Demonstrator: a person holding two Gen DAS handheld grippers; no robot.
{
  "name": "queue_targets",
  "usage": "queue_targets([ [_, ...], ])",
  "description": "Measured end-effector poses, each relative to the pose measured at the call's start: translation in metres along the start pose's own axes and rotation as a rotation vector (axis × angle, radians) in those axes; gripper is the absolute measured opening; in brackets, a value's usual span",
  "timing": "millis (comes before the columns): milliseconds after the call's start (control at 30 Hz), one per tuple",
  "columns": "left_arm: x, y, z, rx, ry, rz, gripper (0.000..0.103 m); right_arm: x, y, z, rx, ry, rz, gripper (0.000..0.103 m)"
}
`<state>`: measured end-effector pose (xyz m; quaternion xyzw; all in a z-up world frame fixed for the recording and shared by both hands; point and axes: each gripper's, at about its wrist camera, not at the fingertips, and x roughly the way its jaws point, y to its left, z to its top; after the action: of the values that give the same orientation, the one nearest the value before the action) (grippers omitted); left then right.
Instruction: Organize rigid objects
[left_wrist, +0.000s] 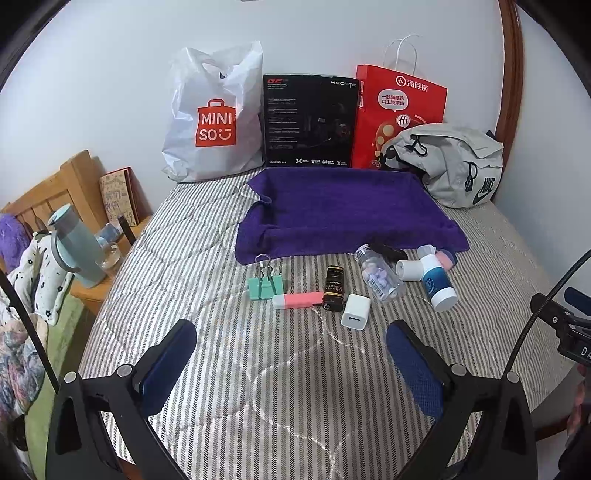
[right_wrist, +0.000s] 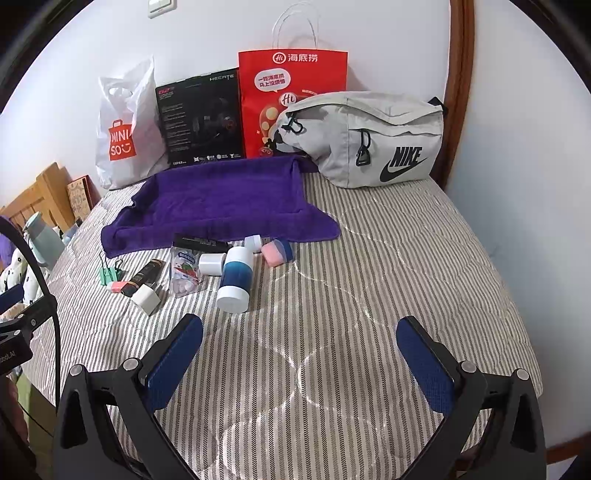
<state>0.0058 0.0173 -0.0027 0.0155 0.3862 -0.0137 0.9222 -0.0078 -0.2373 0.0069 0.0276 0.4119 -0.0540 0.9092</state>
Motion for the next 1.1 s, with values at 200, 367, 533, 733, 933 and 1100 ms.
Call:
queue_targets([
  [200, 0.0003, 0.0004, 0.0005, -0.003, 0.000, -0.003, 0.103, -0.0003, 0.0006, 0.0024, 0.001, 0.000, -0.001, 0.103],
  [367, 0.0001, 0.0026, 0.0021, -0.007, -0.001, -0.002, 0.103, 0.0009, 0.0026, 0.0023, -0.002, 0.005, 0.001, 0.103],
  [533, 0.0001, 0.0030, 0.0017, -0.009, -0.003, -0.004, 0.103, 0.0003, 0.0046, 0.0023, -0.003, 0.002, 0.003, 0.103],
  [733, 0.0000, 0.0036, 0.0012, -0.009, -0.003, -0.004, 0.103, 0.0008, 0.0059, 0.0020, -0.004, 0.001, 0.003, 0.103],
  [933, -0.0003, 0.0036, 0.0015, -0.008, -0.003, -0.002, 0.103, 0.0009, 0.0072, 0.0015, -0.004, 0.001, 0.003, 0.103],
  [1100, -0.0009, 0.0042, 0.0010, -0.010, -0.005, -0.004, 0.103, 0.0013, 0.0078, 0.0014, -0.006, 0.001, 0.005, 0.103],
])
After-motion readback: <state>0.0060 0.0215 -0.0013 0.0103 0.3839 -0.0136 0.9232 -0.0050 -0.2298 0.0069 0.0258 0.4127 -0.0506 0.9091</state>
